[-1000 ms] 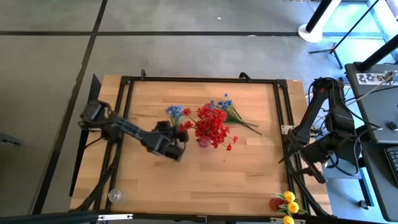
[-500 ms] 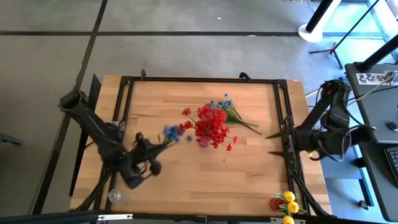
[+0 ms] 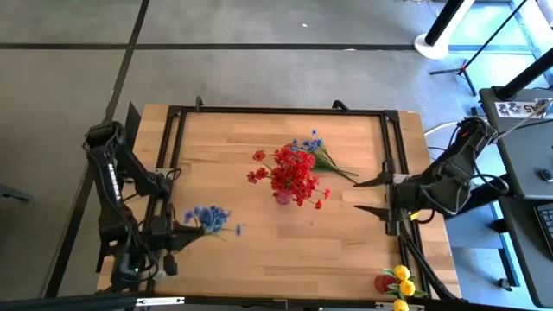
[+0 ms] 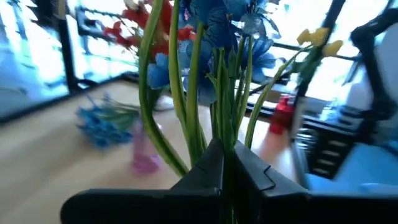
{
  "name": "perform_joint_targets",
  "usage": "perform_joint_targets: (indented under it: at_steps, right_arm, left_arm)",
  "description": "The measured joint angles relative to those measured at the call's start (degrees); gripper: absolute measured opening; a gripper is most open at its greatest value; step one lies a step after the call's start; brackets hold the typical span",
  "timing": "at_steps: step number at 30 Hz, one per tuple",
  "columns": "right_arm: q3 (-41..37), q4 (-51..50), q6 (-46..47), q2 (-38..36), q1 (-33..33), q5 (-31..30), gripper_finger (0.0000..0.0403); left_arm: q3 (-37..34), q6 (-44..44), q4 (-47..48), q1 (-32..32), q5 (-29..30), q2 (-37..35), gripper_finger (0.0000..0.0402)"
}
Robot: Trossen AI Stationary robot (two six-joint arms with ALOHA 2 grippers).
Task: Sort flowers into vase by color
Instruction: Put the bottom blue flowers into the transparent vase
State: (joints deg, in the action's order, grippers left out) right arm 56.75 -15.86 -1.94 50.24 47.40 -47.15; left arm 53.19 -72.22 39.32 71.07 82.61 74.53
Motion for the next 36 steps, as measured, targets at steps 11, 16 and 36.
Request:
perform_joint_targets:
  at_steps: [11, 16, 36]
  right_arm:
    - [0.00, 9.08, -8.45, 5.84, -7.35, 6.82, 0.0234]
    - [0.00, 9.02, -8.57, 7.13, -9.00, 8.77, 0.0234]
    - [0.00, 13.31, -3.05, 7.74, -14.27, 2.96, 0.0234]
  left_arm:
    - [0.02, 43.88, -42.63, -10.14, -31.76, 0.01, 0.0002]
    - [0.02, 58.72, -46.20, -20.00, -47.78, 0.03, 0.0002]
    - [-36.26, 69.86, -83.76, -18.80, -67.58, -31.85, 0.0008]
